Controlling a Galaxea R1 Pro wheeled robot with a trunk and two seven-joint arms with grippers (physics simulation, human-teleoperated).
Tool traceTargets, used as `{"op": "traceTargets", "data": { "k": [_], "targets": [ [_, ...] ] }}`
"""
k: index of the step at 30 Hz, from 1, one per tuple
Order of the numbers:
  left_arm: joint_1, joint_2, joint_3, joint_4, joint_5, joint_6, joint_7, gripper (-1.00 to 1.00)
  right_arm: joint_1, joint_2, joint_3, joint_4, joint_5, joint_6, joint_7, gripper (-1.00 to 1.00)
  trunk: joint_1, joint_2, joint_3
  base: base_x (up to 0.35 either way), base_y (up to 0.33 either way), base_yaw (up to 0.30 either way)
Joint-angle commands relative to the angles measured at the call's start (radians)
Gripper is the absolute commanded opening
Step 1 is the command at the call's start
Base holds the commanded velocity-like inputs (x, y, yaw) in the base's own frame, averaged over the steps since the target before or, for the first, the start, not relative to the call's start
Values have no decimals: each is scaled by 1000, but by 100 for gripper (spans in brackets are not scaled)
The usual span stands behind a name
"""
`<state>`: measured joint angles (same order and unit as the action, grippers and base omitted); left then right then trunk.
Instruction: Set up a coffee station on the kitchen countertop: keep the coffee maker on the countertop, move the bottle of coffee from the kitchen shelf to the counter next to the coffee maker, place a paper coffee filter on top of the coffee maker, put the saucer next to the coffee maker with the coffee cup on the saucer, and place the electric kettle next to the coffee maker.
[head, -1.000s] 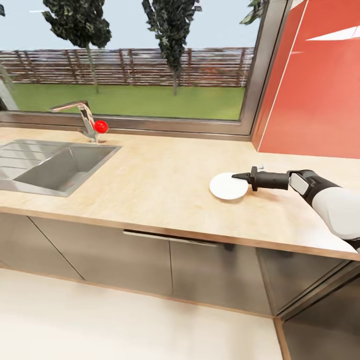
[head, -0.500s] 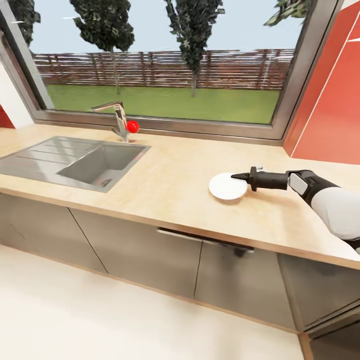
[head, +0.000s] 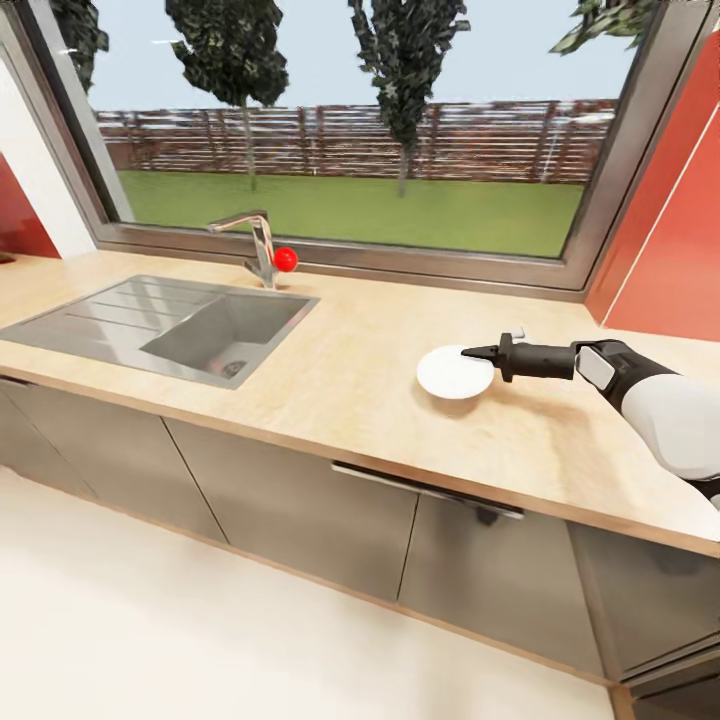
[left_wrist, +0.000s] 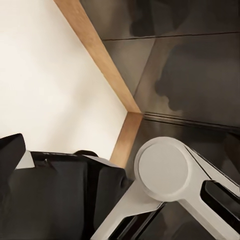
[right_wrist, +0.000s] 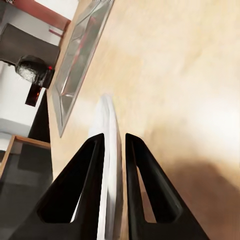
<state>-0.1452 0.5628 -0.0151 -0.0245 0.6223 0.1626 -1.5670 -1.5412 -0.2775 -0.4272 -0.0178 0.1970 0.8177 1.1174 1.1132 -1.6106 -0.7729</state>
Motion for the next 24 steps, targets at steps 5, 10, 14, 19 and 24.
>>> {"op": "traceTargets", "data": {
  "k": [5,10,14,19,24],
  "targets": [
    [-1,0,-3,0,1,10,-4,100,0,0,-8,-1,9,8,6,-100,-8,14,6,0,0,67],
    [-1,0,-3,0,1,9,-4,100,0,0,-8,-1,9,7,6,-100,-8,14,6,0,12,234],
    [-1,0,-3,0,1,10,-4,100,0,0,-8,-1,10,6,6,-100,-8,14,6,0,162,211],
    [-1,0,-3,0,1,11,-4,100,6,0,-8,-1,10,6,6,-100,-8,14,6,0,276,57],
    [-1,0,-3,0,1,11,-4,100,15,0,-8,-1,9,6,5,-100,-8,14,6,0,305,8]
  ]
}}
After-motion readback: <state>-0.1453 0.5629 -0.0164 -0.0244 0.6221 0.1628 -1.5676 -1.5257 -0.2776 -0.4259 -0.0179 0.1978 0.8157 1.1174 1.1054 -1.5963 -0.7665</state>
